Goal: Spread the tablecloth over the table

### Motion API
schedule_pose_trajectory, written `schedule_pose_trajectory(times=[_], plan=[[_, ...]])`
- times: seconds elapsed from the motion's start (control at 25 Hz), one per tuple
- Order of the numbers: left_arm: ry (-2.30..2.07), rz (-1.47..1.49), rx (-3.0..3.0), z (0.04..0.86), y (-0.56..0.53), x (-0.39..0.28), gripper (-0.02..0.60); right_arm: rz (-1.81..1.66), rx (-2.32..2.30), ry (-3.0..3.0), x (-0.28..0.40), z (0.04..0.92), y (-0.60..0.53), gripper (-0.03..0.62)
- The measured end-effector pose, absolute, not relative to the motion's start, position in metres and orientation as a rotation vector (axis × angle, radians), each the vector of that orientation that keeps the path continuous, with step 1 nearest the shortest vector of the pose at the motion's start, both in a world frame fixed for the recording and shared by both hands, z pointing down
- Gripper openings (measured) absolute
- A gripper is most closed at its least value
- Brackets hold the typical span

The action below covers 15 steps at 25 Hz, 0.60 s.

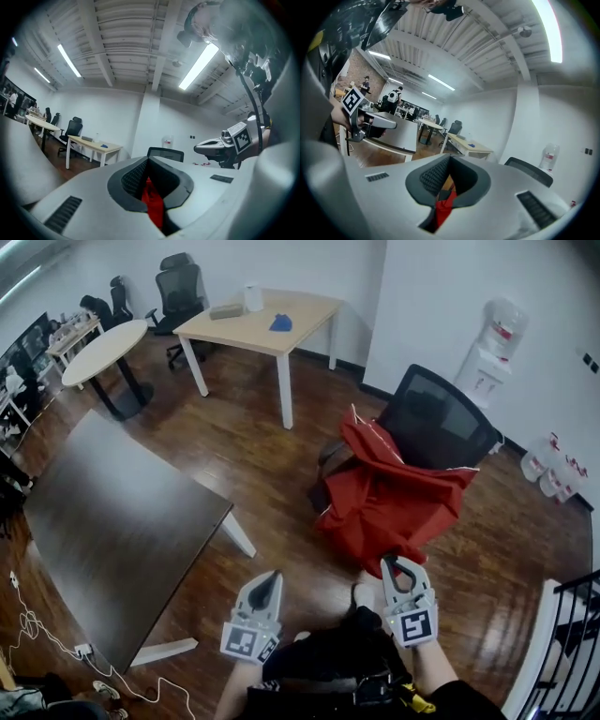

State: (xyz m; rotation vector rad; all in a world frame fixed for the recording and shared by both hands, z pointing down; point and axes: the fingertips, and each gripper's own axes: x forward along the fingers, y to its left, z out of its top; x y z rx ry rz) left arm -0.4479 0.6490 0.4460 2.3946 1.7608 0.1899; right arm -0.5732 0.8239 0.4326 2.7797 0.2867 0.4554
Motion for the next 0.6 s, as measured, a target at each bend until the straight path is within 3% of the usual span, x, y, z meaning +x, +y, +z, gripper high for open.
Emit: schedule_pose_trajectory(times=[0.24, 0.6], plan=[[1.634, 0.266, 2.531, 0.474, 0.718, -0.440, -0.009, 0.472, 2.766, 0.055, -0.535, 0.466, 0.891, 0.005], [1.449, 0.420, 2.673, 0.509, 0.938, -0.452, -0.009, 0.525, 2.632, -0.261, -0.514, 0.528, 1.094, 0.005]])
